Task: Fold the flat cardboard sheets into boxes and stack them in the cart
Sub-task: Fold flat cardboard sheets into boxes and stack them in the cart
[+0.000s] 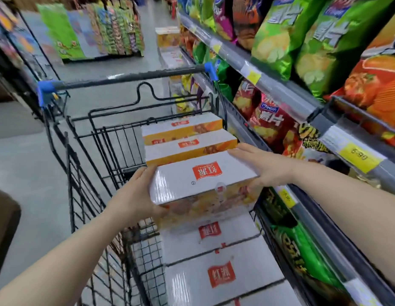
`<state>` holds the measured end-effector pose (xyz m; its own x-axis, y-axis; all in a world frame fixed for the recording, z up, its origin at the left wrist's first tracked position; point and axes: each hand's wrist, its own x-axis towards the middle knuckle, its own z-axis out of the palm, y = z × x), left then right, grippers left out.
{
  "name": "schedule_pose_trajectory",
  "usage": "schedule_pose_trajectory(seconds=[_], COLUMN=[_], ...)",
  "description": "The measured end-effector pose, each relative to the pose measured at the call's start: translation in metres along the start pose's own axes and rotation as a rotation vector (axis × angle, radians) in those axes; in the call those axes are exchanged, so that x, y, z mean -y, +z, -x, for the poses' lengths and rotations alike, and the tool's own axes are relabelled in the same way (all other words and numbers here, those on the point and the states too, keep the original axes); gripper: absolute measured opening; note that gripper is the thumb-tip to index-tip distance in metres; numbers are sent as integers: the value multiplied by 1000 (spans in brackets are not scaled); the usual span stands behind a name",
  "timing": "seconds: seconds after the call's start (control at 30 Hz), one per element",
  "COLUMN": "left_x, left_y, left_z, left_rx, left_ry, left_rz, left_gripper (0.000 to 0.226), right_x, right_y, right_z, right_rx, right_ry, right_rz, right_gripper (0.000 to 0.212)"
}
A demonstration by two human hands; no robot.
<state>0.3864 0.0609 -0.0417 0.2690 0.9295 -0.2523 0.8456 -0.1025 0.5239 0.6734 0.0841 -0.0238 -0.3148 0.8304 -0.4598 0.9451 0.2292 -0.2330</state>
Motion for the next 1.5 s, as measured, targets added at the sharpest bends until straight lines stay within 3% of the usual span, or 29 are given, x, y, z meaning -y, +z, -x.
schedule_pose_trajectory(seconds=[0.17, 0.43, 0.63, 0.8, 0.9, 1.1, 1.33, 1.5], left_x=[3, -6, -10, -18, -26, -66, -98, -141], left_y=[6, 12, 21, 31, 33, 21, 26, 58], left_z=[-16, -15, -3, 15, 25, 71, 140, 197], left_rx=[71, 130, 40, -68, -131, -152, 45, 235], left_ry=[-61, -83, -111, -108, -73, 239, 594, 895], left_rz=[-46, -243, -293, -472, -489, -223, -190, -212], left_gripper=[103, 110, 104, 78, 77, 52, 42, 38], right_x=[-12, -1, 5, 7, 16, 57, 114, 155], right_y=[12, 16, 29, 38, 41, 55, 106, 162], right_z=[-12, -5, 4, 36, 68, 150, 266, 372], right_rx=[-23, -55, -161, -272, -353, -491, -575, -682], right_ry=[-25, 21, 50, 85, 102, 231, 419, 651], right_rz=[-10, 42, 102, 5, -32, -238, -407, -514], right_gripper=[82, 83, 81, 77, 69, 29, 29, 27])
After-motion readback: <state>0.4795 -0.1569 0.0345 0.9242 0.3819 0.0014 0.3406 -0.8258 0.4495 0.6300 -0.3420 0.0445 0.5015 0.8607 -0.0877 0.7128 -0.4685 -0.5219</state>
